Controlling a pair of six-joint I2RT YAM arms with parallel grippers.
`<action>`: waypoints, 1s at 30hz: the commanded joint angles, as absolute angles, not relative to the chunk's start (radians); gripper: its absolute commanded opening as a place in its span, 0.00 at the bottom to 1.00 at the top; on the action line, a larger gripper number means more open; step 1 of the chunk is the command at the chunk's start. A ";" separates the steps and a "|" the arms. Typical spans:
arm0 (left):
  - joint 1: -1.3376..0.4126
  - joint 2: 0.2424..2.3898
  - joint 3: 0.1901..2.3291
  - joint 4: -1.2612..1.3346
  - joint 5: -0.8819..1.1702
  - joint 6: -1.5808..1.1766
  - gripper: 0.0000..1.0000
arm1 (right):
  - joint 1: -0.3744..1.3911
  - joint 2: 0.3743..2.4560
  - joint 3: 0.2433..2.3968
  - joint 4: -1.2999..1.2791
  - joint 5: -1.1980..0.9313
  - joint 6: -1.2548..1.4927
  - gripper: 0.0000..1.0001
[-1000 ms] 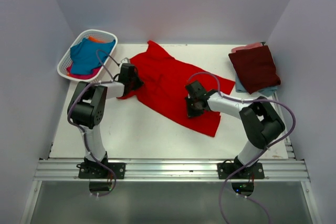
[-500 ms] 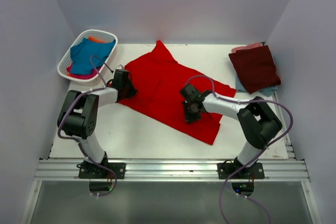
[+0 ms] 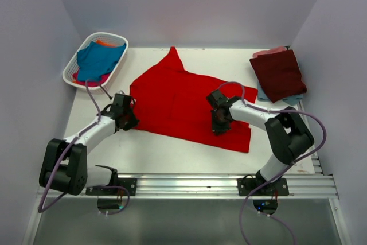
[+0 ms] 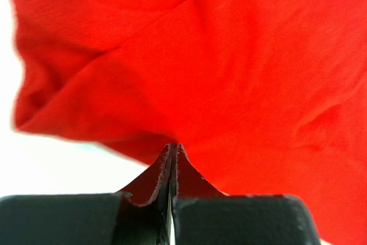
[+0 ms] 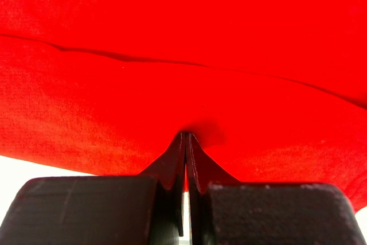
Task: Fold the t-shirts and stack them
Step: Fold the tshirt
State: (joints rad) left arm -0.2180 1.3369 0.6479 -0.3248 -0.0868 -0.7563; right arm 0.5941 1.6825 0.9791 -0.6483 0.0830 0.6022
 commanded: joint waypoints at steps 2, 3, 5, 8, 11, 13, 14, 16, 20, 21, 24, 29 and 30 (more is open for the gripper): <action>-0.213 1.243 0.577 -0.446 -0.113 -0.756 0.00 | 0.565 1.698 0.894 -0.713 0.141 0.581 0.00; -0.213 1.229 0.546 -0.455 -0.110 -0.758 0.00 | 0.563 1.694 0.888 -0.712 0.140 0.583 0.00; -0.213 1.198 0.519 -0.466 -0.103 -0.767 0.00 | 0.563 1.686 0.878 -0.707 0.129 0.581 0.00; -0.215 1.172 0.460 -0.465 -0.083 -0.779 0.00 | 0.563 1.680 0.867 -0.704 0.120 0.583 0.00; -0.219 1.134 0.449 -0.483 -0.068 -0.778 0.00 | 0.561 1.672 0.864 -0.701 0.121 0.583 0.00; -0.254 1.059 0.497 -0.489 -0.069 -0.773 0.00 | 0.561 1.674 0.862 -0.699 0.127 0.580 0.00; -0.271 1.030 0.521 -0.491 -0.084 -0.773 0.00 | 0.561 1.677 0.864 -0.696 0.127 0.578 0.00; -0.332 0.979 0.601 -0.477 -0.132 -0.767 0.00 | 0.561 1.690 0.865 -0.687 0.118 0.574 0.00; -0.353 1.052 0.670 -0.359 -0.204 -0.684 0.00 | 0.563 1.713 0.876 -0.666 0.100 0.566 0.00; -0.353 1.086 0.679 -0.298 -0.209 -0.657 0.00 | 0.563 1.715 0.879 -0.663 0.098 0.565 0.00; -0.347 1.245 0.693 -0.160 -0.192 -0.614 0.00 | 0.563 1.713 0.890 -0.660 0.104 0.560 0.00; -0.327 1.445 0.724 -0.034 -0.163 -0.594 0.00 | 0.561 1.694 0.899 -0.658 0.101 0.561 0.00; -0.325 1.457 0.719 -0.017 -0.173 -0.591 0.00 | 0.563 1.687 0.896 -0.655 0.098 0.564 0.00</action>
